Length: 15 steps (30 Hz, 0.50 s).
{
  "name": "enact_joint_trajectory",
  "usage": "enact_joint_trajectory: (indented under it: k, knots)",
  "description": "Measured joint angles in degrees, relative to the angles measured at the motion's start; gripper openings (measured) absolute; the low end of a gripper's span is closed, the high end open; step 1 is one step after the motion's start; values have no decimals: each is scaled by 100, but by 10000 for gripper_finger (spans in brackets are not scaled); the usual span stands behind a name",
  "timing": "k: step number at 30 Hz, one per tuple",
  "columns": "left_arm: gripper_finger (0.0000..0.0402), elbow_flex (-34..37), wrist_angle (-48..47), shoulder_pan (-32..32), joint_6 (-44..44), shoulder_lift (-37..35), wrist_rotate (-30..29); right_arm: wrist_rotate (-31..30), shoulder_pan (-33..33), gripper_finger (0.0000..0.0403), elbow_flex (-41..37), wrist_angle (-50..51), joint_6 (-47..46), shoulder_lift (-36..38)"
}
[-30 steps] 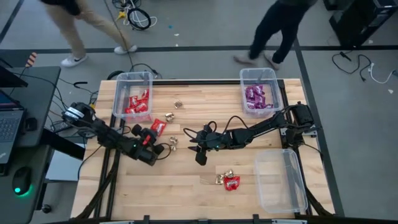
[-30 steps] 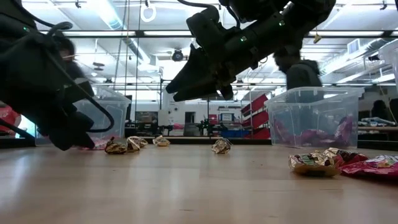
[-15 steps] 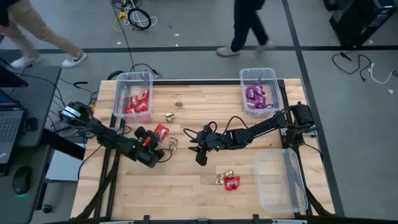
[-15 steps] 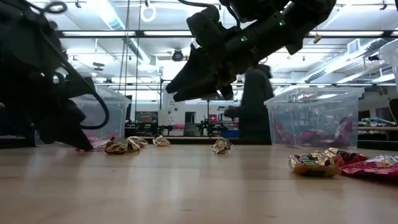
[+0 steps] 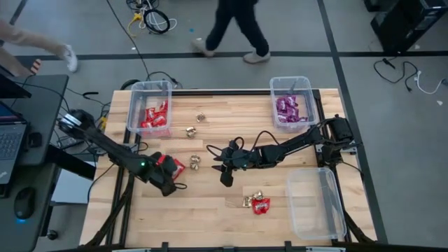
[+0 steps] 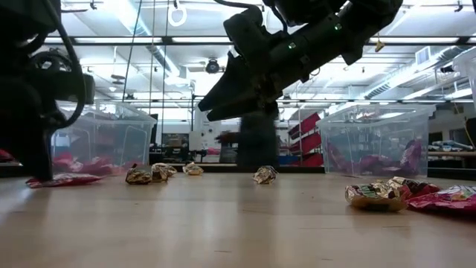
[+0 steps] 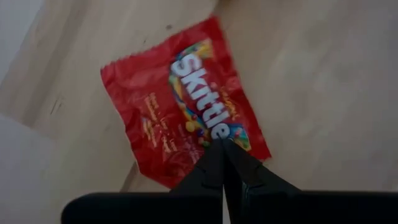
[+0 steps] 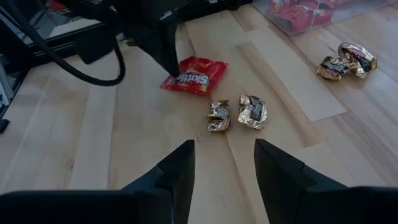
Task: Sort candy
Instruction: Put the red candy into the top left transparent bin
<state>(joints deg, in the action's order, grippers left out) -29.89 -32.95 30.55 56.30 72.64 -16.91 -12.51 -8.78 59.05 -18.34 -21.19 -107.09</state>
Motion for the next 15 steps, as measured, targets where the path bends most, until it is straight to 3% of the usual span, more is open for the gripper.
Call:
enact_joint_trajectory:
  k: [9,15]
  knots:
    - [1,-11,46,-2,368,-328,162,0,0,151,0,-1,28,0]
    - [1,-15,6,-103,874,-531,-239,0,0,151,0,-1,33,0]
